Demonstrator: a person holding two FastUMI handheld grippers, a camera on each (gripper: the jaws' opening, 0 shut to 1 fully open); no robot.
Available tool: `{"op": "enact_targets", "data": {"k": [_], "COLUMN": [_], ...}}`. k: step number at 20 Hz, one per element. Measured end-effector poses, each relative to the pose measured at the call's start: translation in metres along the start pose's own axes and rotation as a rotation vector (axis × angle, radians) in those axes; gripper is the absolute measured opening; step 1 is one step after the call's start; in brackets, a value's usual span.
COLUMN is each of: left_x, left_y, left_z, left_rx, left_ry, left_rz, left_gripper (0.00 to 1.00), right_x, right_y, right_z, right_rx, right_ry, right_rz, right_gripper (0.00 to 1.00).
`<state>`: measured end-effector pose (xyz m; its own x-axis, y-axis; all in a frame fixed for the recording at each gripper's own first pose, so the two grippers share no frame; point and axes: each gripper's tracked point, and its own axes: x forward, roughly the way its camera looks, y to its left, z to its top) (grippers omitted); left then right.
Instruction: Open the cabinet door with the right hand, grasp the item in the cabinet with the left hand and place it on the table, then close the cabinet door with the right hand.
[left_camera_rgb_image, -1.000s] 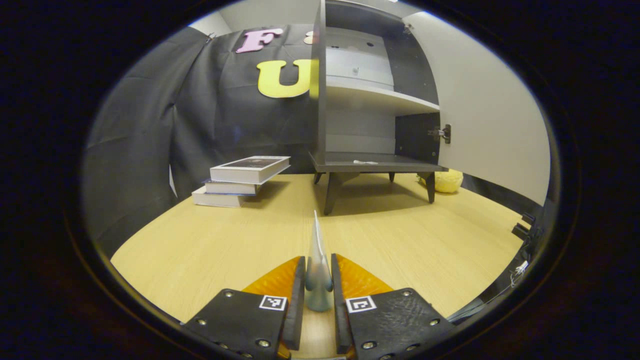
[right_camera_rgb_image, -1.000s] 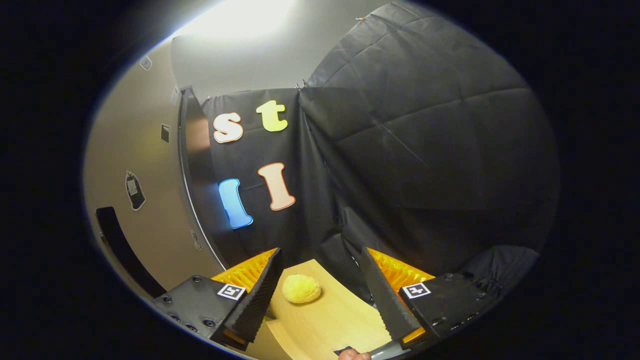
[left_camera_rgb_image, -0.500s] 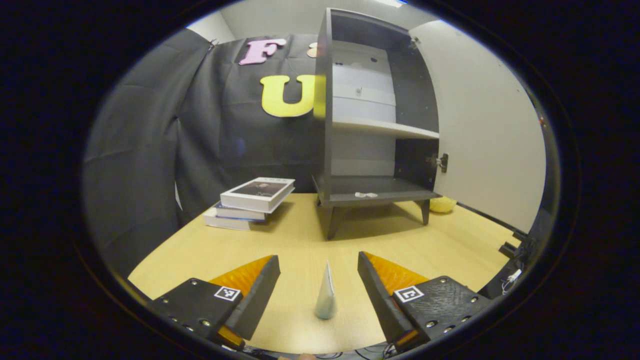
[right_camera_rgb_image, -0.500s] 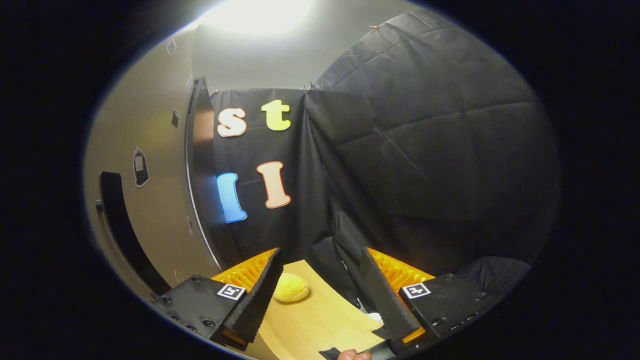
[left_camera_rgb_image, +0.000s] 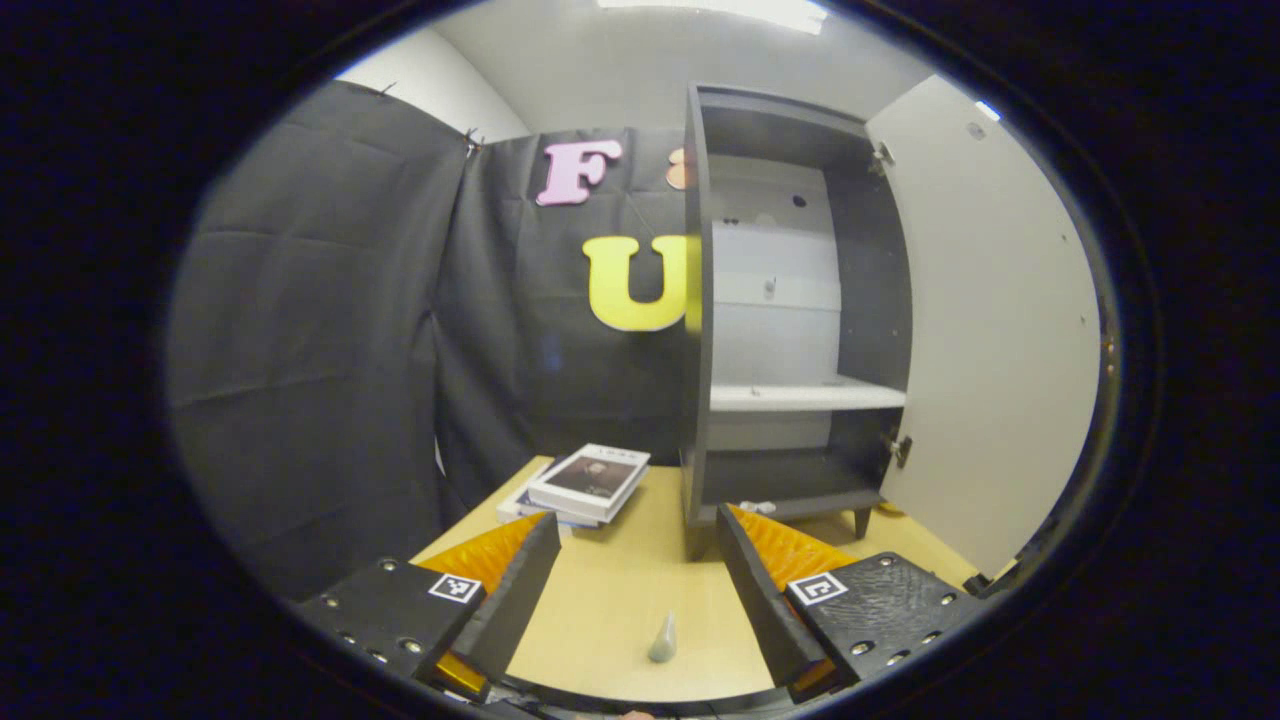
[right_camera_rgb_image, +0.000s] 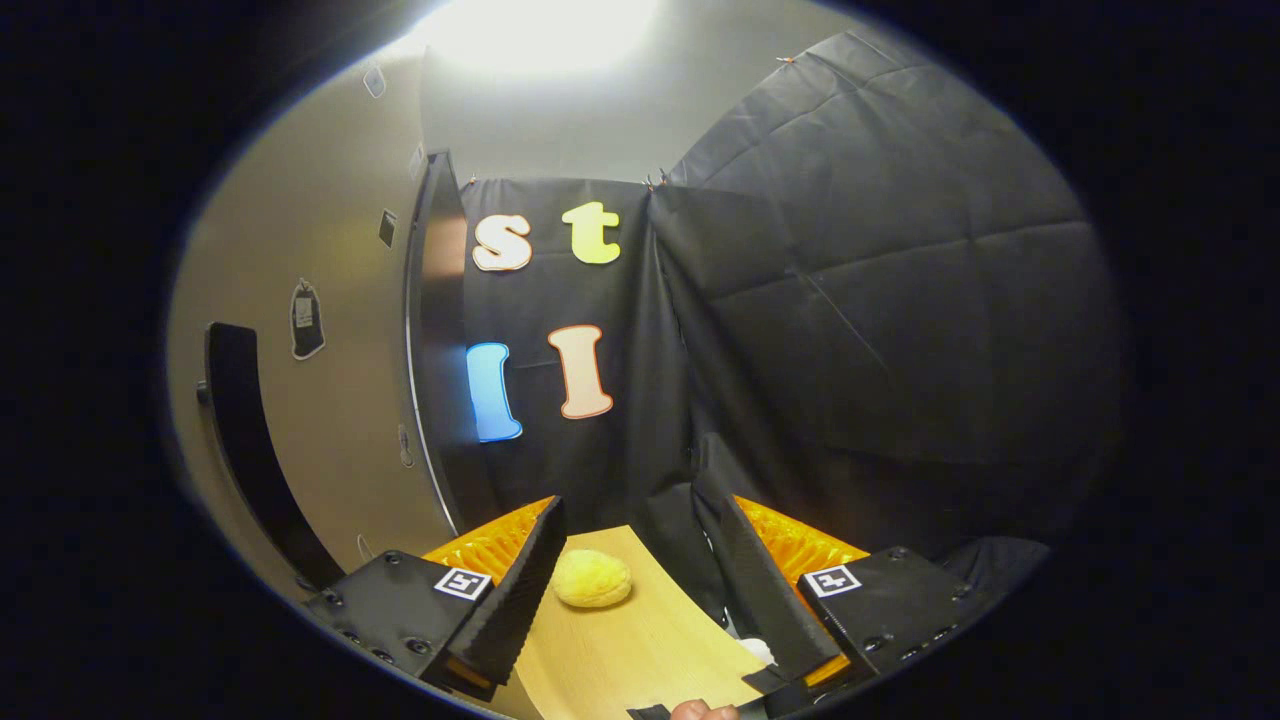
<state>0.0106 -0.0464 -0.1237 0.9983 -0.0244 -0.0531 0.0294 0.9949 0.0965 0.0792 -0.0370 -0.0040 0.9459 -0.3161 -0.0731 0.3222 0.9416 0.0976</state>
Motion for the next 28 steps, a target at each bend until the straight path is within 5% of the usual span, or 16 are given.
{"op": "enact_targets", "data": {"k": [7, 15, 22, 28], "left_x": [0.018, 0.02, 0.024, 0.031], "left_y": [-0.002, -0.037, -0.052, -0.019], "left_z": [0.083, 0.129, 0.1, 0.091], "left_rx": [0.067, -0.043, -0.065, 0.017], "left_ry": [-0.055, -0.059, 0.007, 0.036], "left_rz": [0.101, 0.066, 0.004, -0.034], "left_gripper": [0.92, 0.92, 0.92, 0.95], "right_x": [-0.008, -0.025, -0.032, -0.035], "right_y": [0.013, 0.035, 0.046, 0.042], "right_z": [-0.001, 0.004, 0.013, 0.012], "right_rx": [-0.001, -0.001, -0.036, -0.071], "right_ry": [0.031, 0.073, 0.05, 0.043], "right_rz": [0.128, 0.299, 0.3, 0.2], "right_gripper": [0.98, 0.98, 0.98, 0.88]}}
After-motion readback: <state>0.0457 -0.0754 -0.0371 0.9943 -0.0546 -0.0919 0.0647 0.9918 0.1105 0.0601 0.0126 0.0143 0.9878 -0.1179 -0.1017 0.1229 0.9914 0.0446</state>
